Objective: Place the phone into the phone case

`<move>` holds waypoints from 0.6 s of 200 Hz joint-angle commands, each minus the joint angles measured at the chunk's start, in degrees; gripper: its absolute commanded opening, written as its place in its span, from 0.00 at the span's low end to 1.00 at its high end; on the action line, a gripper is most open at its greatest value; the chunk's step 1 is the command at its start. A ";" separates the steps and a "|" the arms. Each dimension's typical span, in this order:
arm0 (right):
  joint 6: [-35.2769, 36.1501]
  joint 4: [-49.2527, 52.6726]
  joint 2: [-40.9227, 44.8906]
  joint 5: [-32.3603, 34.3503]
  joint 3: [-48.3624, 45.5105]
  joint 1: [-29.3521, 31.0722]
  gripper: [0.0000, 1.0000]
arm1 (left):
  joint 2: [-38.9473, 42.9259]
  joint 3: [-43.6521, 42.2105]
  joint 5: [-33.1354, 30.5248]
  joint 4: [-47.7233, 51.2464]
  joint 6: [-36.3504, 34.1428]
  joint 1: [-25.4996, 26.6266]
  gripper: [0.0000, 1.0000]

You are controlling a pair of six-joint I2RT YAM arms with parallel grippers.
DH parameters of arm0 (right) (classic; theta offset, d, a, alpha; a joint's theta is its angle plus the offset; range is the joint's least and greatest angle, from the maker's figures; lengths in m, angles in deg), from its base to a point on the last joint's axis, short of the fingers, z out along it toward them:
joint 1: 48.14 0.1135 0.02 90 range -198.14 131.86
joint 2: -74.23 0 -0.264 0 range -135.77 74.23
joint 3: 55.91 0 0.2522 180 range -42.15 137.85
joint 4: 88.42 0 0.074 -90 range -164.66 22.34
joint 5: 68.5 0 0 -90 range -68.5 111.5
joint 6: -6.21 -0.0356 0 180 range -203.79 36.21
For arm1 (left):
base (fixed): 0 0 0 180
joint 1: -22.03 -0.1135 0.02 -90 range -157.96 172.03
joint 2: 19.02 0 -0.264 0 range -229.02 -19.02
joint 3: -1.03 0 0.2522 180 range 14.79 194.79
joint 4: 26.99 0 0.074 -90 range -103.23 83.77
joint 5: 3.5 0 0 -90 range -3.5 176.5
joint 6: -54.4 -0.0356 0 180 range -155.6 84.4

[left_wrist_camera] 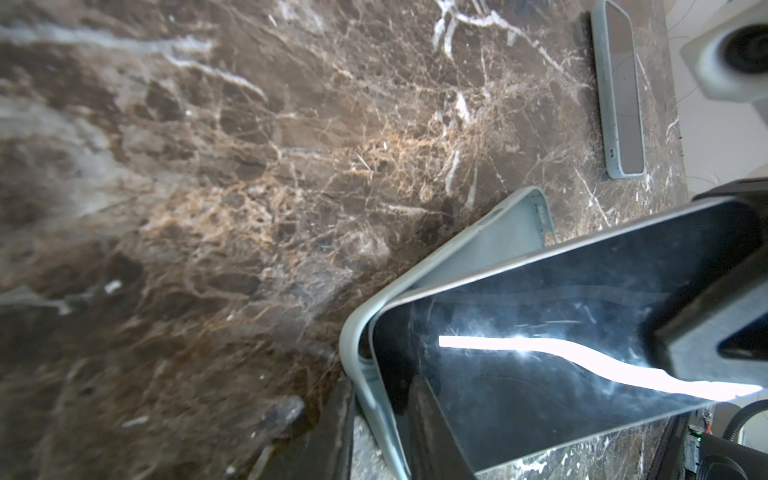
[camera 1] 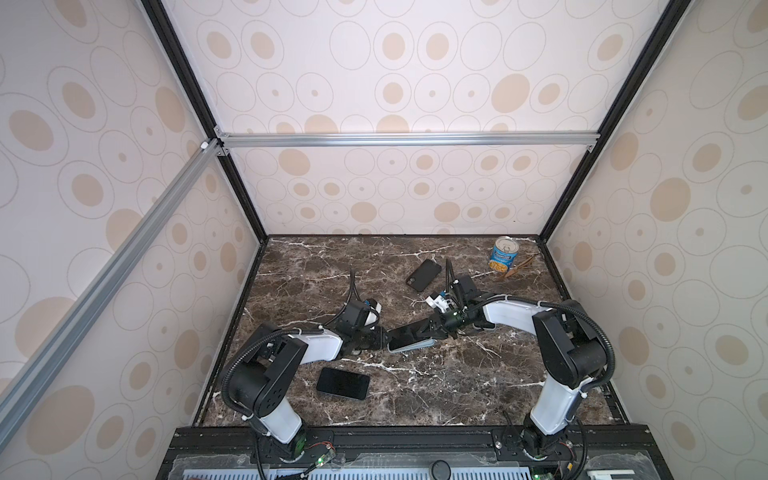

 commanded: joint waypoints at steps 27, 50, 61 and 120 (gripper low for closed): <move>-0.21 1.04 -5.65 7.14 -3.94 -0.28 0.00 | -1.03 -1.04 0.78 -0.03 0.96 -0.19 0.25; 0.61 0.13 -6.79 6.56 -4.08 -0.41 0.01 | -1.32 -1.09 0.95 -0.28 0.96 -0.20 0.25; 0.71 -0.51 -7.17 6.53 -4.34 -0.51 0.02 | -1.49 -0.97 1.04 -0.45 0.96 -0.22 0.25; 0.49 -1.89 -7.19 8.54 -5.07 -0.94 0.05 | -1.69 -0.63 0.83 0.60 0.43 -0.17 0.26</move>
